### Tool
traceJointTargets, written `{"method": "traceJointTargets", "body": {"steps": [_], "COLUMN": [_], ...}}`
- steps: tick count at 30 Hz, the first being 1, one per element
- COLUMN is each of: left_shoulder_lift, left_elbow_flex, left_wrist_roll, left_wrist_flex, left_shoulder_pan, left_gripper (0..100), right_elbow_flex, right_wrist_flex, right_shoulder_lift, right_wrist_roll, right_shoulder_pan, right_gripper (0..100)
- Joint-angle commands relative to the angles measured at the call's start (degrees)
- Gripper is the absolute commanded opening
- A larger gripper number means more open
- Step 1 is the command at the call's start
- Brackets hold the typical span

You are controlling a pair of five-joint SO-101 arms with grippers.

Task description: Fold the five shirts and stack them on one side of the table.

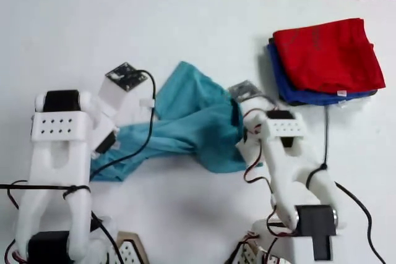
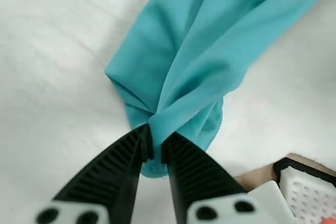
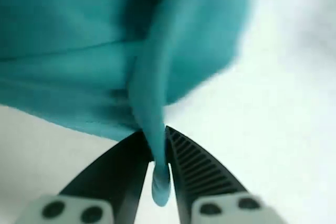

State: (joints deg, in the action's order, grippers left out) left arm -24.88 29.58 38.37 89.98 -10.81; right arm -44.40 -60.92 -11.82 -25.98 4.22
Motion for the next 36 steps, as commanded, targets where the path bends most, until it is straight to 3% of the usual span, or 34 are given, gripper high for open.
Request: {"method": "traceJointTargets", "body": {"steps": [1,5,16,22,30,36], "left_shoulder_lift": [-0.62,-0.62,-0.62,-0.70,-0.70,-1.14], "left_elbow_flex": [-2.77,-12.53,-43.56,-50.77,-59.30,-60.79], "left_wrist_roll": [-0.53,-0.70,-0.70,-0.79,-6.77,-6.77], "left_wrist_flex": [-0.53,2.02,10.46,12.04,12.13,11.96], "left_shoulder_pan": [-0.62,-0.18,3.78,3.78,4.84,8.00], "left_gripper": [3,3,3,3,3,3], "right_elbow_flex": [8.53,21.27,46.24,59.08,70.86,76.22], "right_wrist_flex": [-5.23,-8.75,-3.74,-8.40,-12.53,-12.26], "right_shoulder_lift": [-8.31,-15.96,-18.24,-18.24,-18.24,-18.07], "right_wrist_roll": [-0.44,-0.18,3.34,4.04,3.69,2.99], "right_shoulder_pan": [-3.65,-4.09,-4.44,-4.44,-4.62,-10.42], "right_gripper": [1.9,1.9,1.9,1.8,1.8,1.8]}}
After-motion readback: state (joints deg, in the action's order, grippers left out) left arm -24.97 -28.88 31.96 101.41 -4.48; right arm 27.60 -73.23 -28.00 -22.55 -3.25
